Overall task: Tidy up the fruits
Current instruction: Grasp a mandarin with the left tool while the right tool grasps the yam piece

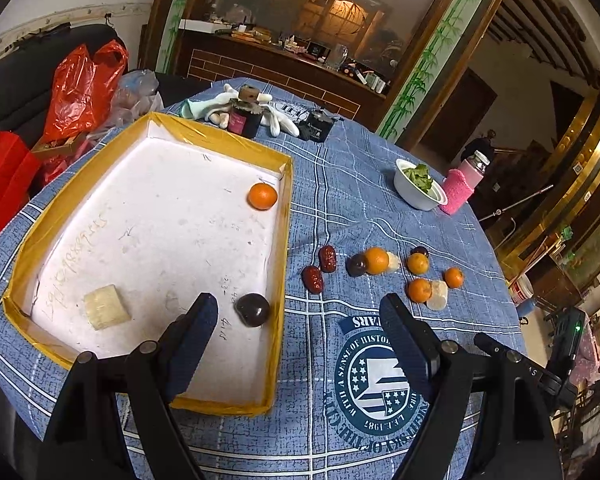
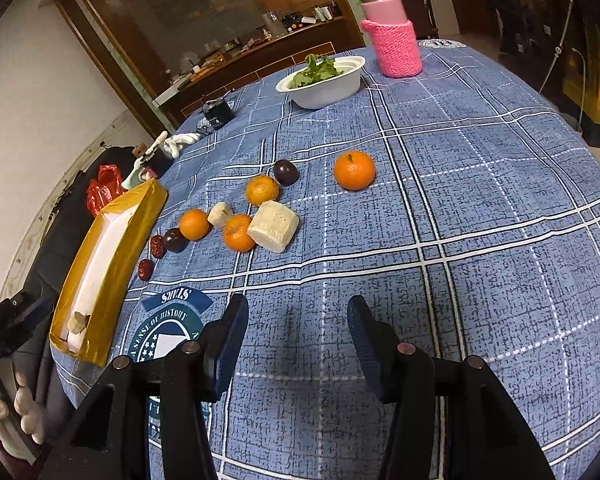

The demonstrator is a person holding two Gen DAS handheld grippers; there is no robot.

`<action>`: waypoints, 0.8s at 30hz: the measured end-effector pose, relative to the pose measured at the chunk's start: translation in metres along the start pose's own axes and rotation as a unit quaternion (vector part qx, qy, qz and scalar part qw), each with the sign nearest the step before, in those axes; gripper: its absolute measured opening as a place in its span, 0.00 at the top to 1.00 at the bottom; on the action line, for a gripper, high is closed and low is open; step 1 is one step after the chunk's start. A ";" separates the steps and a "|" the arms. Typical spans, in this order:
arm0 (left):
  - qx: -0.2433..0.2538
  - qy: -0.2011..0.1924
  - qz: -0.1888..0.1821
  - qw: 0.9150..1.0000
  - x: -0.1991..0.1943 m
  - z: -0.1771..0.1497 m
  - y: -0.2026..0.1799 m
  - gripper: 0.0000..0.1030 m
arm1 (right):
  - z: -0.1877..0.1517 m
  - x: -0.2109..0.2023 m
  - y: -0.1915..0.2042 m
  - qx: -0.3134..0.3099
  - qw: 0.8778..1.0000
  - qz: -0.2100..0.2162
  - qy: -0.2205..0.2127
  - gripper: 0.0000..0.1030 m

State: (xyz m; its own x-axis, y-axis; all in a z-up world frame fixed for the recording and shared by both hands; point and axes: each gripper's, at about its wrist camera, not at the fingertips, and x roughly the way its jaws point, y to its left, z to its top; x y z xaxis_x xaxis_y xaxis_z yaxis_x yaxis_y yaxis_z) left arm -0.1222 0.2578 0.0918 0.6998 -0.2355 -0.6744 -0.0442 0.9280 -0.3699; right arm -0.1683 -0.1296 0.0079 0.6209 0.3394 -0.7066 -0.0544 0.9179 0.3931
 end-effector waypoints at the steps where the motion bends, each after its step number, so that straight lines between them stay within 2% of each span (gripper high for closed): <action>1: 0.000 0.002 0.000 1.000 0.002 0.000 0.000 0.20 | 0.001 0.002 0.000 0.000 1.000 0.000 0.002 0.46; 11: 0.020 0.030 -0.009 0.999 0.032 -0.003 -0.007 0.20 | 0.023 0.027 0.010 -0.012 1.000 -0.005 0.010 0.46; 15: 0.049 0.037 -0.013 0.998 0.043 -0.006 -0.022 0.20 | 0.040 0.042 0.015 -0.010 1.000 -0.006 0.002 0.38; 19: 0.094 0.034 -0.013 0.995 0.051 -0.006 -0.043 0.20 | 0.054 0.061 0.014 -0.003 1.000 -0.008 0.003 0.37; 21: 0.121 0.030 -0.014 0.992 0.056 -0.006 -0.056 0.32 | 0.056 0.070 0.014 -0.004 1.000 -0.008 0.006 0.37; 24: 0.148 0.040 -0.021 0.988 0.072 -0.003 -0.072 0.45 | 0.055 0.079 0.011 -0.003 1.000 -0.001 0.012 0.37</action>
State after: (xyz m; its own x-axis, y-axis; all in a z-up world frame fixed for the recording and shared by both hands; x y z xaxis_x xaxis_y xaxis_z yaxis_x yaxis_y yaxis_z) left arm -0.0711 0.1730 0.0681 0.6368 -0.2868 -0.7157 0.2023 0.9579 -0.2038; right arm -0.0764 -0.1040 -0.0110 0.6015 0.3422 -0.7218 -0.0579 0.9199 0.3879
